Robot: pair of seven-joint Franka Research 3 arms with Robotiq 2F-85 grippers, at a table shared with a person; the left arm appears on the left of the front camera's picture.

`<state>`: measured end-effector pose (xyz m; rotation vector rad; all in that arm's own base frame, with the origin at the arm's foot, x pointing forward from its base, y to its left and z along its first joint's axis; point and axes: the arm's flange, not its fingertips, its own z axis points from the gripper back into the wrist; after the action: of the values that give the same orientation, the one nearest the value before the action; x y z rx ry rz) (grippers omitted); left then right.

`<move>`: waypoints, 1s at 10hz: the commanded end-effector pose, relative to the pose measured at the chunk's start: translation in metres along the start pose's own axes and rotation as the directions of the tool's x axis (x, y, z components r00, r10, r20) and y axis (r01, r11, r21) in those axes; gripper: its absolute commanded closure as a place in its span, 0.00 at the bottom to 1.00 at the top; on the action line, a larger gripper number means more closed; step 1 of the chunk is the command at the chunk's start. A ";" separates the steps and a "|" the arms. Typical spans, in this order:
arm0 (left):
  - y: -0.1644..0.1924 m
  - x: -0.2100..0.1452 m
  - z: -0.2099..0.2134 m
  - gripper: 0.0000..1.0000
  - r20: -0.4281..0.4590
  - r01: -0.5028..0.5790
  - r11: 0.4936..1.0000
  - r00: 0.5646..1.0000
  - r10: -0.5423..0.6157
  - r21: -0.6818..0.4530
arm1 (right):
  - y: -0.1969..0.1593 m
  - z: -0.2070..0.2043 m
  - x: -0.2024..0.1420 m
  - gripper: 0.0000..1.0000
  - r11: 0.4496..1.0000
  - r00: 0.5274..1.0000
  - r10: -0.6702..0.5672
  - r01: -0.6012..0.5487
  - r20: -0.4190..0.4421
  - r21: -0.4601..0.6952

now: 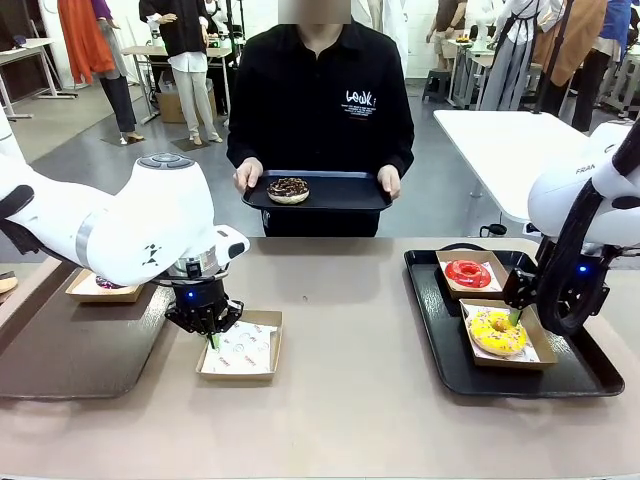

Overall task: Individually package the donuts and arrange them on the tray.
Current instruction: Place the picked Paper togo box on the Handle tray while simultaneously picking up another Paper togo box from the table with the other hand.

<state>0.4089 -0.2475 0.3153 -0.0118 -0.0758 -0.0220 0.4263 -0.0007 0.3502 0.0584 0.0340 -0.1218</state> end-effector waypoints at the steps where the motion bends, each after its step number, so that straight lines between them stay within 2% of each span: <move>1: -0.002 0.003 -0.001 1.00 -0.018 0.009 1.000 1.000 -0.009 0.006 | 0.002 -0.006 -0.001 0.00 1.000 1.000 0.007 -0.006 0.002 -0.003; 4: -0.002 0.003 0.004 1.00 -0.013 0.008 1.000 1.000 -0.008 0.010 | 0.002 0.000 -0.004 0.00 1.000 1.000 0.017 -0.017 -0.001 0.023; 5: -0.001 0.006 0.017 1.00 -0.043 0.013 1.000 0.999 -0.013 -0.005 | -0.003 0.014 -0.012 0.00 0.996 0.999 0.037 -0.035 -0.024 0.078; 6: 0.000 0.009 0.039 1.00 -0.033 0.021 1.000 0.999 -0.021 -0.013 | -0.016 0.037 -0.024 0.00 0.980 0.996 0.074 -0.061 -0.059 0.190; 8: 0.001 0.026 0.075 1.00 -0.015 0.018 1.000 1.000 -0.018 -0.006 | -0.060 0.085 -0.040 0.00 0.915 0.994 0.102 -0.077 -0.043 0.396; 10: -0.005 0.050 0.106 1.00 -0.009 0.012 1.000 1.000 -0.013 -0.016 | -0.113 0.122 -0.051 0.00 0.809 0.996 0.090 -0.077 0.008 0.582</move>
<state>0.4392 -0.2490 0.4172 -0.0167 -0.0849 -0.0290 0.3610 -0.0888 0.4619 0.5770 0.0175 -0.0324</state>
